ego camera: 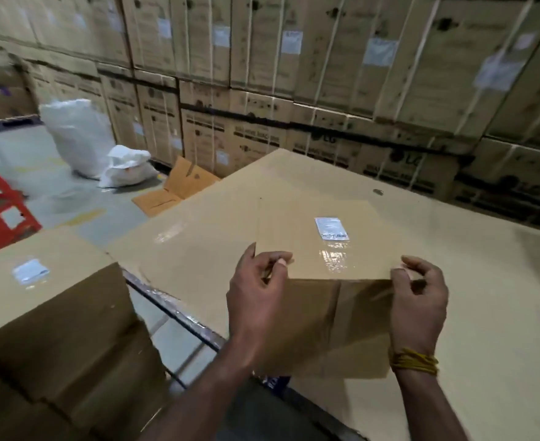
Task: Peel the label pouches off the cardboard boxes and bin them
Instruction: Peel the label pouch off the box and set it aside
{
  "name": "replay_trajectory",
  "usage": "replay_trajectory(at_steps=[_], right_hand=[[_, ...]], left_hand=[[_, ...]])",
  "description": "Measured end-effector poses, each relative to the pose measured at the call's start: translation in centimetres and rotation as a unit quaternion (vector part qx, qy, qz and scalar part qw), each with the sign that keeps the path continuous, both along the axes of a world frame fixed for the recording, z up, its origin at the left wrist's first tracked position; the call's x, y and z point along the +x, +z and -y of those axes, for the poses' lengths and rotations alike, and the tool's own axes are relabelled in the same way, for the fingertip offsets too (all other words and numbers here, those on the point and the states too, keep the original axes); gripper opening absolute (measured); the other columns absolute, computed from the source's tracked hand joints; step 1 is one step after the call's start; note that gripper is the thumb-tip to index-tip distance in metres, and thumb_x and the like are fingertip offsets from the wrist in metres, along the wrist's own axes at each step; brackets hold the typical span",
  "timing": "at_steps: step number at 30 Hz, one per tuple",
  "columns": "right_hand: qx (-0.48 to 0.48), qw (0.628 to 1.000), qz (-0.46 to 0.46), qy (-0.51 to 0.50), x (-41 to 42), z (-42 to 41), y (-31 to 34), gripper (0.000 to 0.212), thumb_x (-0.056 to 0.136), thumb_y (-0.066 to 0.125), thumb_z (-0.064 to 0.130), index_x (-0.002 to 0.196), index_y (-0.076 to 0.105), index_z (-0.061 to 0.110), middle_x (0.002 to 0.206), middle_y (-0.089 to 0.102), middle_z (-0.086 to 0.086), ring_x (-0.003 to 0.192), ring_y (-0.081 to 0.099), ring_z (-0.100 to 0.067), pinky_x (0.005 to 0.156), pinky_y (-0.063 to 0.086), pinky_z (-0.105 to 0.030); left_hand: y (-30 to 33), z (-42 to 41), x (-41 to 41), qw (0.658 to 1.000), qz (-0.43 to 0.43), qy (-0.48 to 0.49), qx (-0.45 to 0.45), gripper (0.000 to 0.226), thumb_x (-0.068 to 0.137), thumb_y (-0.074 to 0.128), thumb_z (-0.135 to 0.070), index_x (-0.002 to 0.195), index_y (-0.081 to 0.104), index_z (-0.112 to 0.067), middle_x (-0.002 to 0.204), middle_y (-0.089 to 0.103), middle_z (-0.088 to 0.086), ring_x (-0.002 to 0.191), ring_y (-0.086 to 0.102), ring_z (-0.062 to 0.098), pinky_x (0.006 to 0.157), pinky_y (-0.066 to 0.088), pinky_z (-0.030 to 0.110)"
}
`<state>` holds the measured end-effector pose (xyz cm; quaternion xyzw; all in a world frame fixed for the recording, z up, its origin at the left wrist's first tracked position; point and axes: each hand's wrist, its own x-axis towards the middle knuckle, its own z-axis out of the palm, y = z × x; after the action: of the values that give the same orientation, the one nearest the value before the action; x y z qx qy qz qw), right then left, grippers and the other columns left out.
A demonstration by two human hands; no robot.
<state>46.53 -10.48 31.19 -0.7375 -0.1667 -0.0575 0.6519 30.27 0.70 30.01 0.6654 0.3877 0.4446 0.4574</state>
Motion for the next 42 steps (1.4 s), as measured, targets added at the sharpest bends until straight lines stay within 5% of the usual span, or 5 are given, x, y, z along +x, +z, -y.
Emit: replay_trajectory(at_steps=[7,16,22,26,42], right_hand=[[-0.073,0.997,-0.011,-0.015,7.9,5.1,-4.2,0.024,0.09,0.059,0.009,0.107,0.068,0.023,0.114,0.06,-0.008,0.081,0.051,0.017,0.083,0.038,-0.028],[-0.349,0.932,0.087,-0.045,11.2,5.4,-4.8,0.019,0.084,0.068,0.026,0.1,0.072,0.033,0.134,0.049,-0.011,0.136,0.036,-0.033,0.113,0.025,-0.052],[-0.295,0.935,0.113,0.16,13.7,0.2,-2.9,0.009,0.089,0.067,0.022,0.091,0.072,0.03,0.121,0.051,0.0,0.116,0.05,-0.013,0.082,0.033,0.0],[-0.322,0.906,0.134,0.24,15.5,-3.3,-2.8,0.009,0.091,0.066,0.025,0.093,0.071,0.032,0.123,0.047,0.002,0.12,0.048,-0.009,0.096,0.044,-0.025],[-0.381,0.896,0.164,0.158,16.7,-5.6,-3.9,0.038,0.086,0.043,0.039,0.118,0.064,0.04,0.12,0.047,0.01,0.108,0.046,-0.013,0.095,0.042,-0.033]], left_hand=[[-2.9,3.8,7.3,0.995,-0.06,-0.079,-0.016,0.032,0.095,0.064,-0.027,0.127,0.06,-0.026,0.109,0.049,-0.056,0.097,0.056,-0.023,0.079,0.046,0.007],[-2.9,1.9,9.6,0.941,-0.283,-0.152,0.102,0.046,0.092,0.058,-0.036,0.136,0.05,-0.043,0.164,0.003,-0.009,0.152,0.012,0.013,0.117,0.03,0.033],[-1.8,-3.6,13.6,0.882,-0.373,-0.227,0.177,0.046,0.094,0.054,-0.04,0.14,0.046,-0.039,0.163,0.021,-0.001,0.153,0.009,0.016,0.123,0.004,0.038],[-0.7,-7.1,17.1,0.85,-0.391,-0.283,0.211,0.047,0.096,0.053,-0.036,0.142,0.046,-0.034,0.159,0.028,-0.001,0.15,0.017,0.017,0.122,0.009,0.036],[-3.5,-12.0,23.0,0.866,-0.338,-0.226,0.292,0.025,0.099,0.039,-0.035,0.108,0.059,-0.025,0.124,0.057,-0.007,0.119,0.048,0.02,0.112,0.023,0.039]])
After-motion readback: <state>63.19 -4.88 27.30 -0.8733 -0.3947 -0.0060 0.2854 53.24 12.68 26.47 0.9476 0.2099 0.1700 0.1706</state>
